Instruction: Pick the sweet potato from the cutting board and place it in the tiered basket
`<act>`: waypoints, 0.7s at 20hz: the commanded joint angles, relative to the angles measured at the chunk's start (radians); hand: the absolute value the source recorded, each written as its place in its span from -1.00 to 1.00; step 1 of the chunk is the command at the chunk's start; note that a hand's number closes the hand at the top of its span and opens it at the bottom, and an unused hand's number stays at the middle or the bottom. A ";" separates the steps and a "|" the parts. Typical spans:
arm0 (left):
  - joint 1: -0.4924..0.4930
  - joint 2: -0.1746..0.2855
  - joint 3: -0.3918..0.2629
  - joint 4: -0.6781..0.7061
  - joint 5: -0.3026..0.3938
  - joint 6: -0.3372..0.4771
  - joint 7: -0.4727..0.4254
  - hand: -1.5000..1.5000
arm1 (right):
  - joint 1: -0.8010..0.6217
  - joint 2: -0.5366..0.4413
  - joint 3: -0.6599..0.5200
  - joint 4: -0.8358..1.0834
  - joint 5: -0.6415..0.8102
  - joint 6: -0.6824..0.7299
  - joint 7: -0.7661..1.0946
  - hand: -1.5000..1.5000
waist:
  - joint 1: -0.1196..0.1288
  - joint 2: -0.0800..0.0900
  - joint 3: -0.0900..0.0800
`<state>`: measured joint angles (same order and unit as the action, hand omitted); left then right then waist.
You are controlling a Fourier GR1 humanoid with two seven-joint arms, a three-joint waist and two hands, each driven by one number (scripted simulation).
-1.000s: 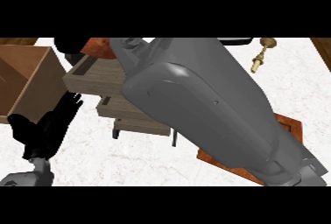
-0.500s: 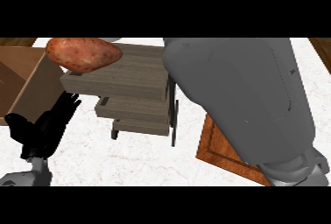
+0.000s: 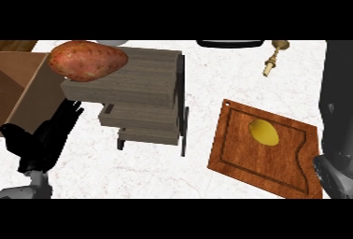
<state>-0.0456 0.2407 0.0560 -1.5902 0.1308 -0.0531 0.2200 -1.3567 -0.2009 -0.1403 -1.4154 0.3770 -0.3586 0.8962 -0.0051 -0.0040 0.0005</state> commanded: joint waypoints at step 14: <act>-0.011 -0.017 0.003 -0.027 -0.009 -0.006 0.027 0.00 | 0.244 -0.443 -0.362 -0.048 -0.383 0.375 -0.124 -1.00 | 0.004 0.003 0.000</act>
